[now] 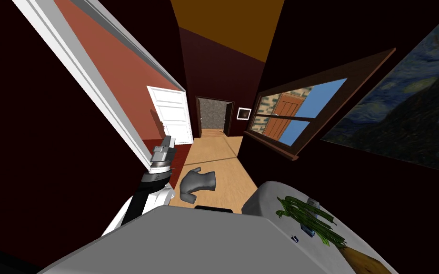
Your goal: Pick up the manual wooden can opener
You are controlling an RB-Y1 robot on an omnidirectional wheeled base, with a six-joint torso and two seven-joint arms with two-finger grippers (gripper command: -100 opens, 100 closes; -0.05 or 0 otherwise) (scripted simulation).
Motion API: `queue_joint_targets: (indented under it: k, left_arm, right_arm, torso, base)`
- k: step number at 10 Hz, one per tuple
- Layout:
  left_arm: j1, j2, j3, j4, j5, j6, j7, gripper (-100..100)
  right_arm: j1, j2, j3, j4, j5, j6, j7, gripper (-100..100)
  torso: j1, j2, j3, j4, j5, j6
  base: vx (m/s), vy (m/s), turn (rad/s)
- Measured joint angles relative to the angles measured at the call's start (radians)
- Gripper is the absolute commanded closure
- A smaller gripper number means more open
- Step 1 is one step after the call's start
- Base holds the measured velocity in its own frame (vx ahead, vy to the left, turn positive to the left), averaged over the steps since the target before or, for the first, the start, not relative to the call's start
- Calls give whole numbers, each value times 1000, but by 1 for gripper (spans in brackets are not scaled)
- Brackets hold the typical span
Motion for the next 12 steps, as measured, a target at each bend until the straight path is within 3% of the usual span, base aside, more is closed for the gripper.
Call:
queue_joint_targets:
  k: [1,5,6,10,11,12]
  left_arm:
    - [0,0,0,0,0,0,0,0]
    - [0,0,0,0,0,0,0,0]
    - [0,0,0,0,0,0,0,0]
    - [0,0,0,0,0,0,0,0]
    - [0,0,0,0,0,0,0,0]
    - [0,0,0,0,0,0,0,0]
  right_arm:
    - [0,0,0,0,0,0,0,-100]
    - [-37,74,5,83,7,-22,19,-100]
    - [-37,76,5,86,8,-24,19,100]
    - [-37,74,4,85,8,-24,19,100]
    - [-37,74,4,85,8,-24,19,0]
    - [-37,74,4,85,8,-24,19,100]
  torso:
    - [2,0,0,0,1,0]
    - [2,1,1,0,1,0]
    - [3,1,0,0,1,0]
    - [-2,1,1,1,-4,0]
    - [-3,1,1,1,-5,0]
    - [-3,1,1,1,-5,0]
  base:
    - [-9,-12,74]
    - [-15,-19,46]
    - [0,0,0]
    - [0,-1,0]
    - [0,0,0]
    - [10,11,-75]
